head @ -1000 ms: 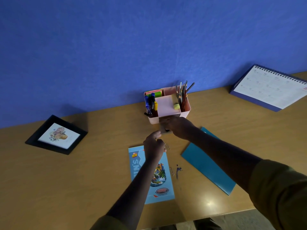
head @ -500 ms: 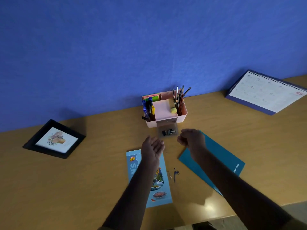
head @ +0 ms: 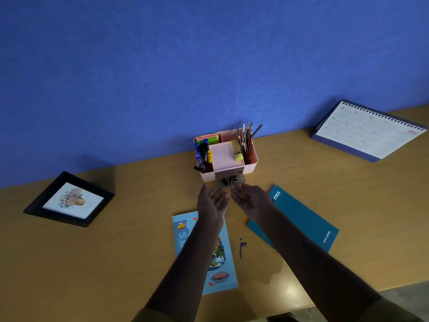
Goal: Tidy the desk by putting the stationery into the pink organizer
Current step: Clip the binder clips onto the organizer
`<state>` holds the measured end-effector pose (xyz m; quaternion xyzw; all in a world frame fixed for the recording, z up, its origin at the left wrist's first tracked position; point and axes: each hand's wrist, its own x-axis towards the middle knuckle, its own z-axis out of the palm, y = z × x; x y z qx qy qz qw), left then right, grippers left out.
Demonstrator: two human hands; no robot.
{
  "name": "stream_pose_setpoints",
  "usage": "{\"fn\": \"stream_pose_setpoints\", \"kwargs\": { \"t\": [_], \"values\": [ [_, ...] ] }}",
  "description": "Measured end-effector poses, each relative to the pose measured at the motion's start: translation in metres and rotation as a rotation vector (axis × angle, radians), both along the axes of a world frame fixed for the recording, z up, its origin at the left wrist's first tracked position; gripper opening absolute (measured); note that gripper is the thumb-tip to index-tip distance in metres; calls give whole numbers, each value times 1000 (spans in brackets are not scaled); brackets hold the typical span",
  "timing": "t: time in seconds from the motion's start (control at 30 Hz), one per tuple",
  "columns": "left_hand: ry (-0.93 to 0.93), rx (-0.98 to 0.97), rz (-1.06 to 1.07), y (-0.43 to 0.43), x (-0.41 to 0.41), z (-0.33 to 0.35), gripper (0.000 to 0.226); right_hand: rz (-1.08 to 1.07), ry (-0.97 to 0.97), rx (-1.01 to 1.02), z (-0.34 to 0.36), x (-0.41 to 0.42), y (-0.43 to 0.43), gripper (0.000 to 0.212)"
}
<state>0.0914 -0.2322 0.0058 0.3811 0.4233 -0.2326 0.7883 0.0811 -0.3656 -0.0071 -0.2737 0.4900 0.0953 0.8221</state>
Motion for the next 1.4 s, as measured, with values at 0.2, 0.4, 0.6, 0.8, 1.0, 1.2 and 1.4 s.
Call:
{"fn": "stream_pose_setpoints", "kwargs": {
  "t": [0.2, 0.4, 0.6, 0.8, 1.0, 1.2, 1.4],
  "values": [
    [-28, -13, 17, -3, 16, -5, 57, 10, -10, 9, 1, 15, -1, 27],
    [-35, -16, 69, -2, 24, -5, 36, -16, -20, 45, 3, 29, 2, 56],
    [-29, -39, 123, -7, 31, -3, 25, -81, -57, 78, 1, 38, 3, 49],
    [-38, -1, 49, -5, 30, -10, 22, -23, -144, 85, 0, 28, -6, 54],
    [-49, 235, -243, -14, 4, -11, 15, 85, -134, -146, 13, -21, -51, 34],
    [-234, 588, -685, -28, -47, -22, 22, 302, 120, -863, -5, -124, -100, 18],
    [-368, 800, -954, -46, -76, -19, 36, 551, 381, -1213, -30, -217, -117, 39]
  ]
}}
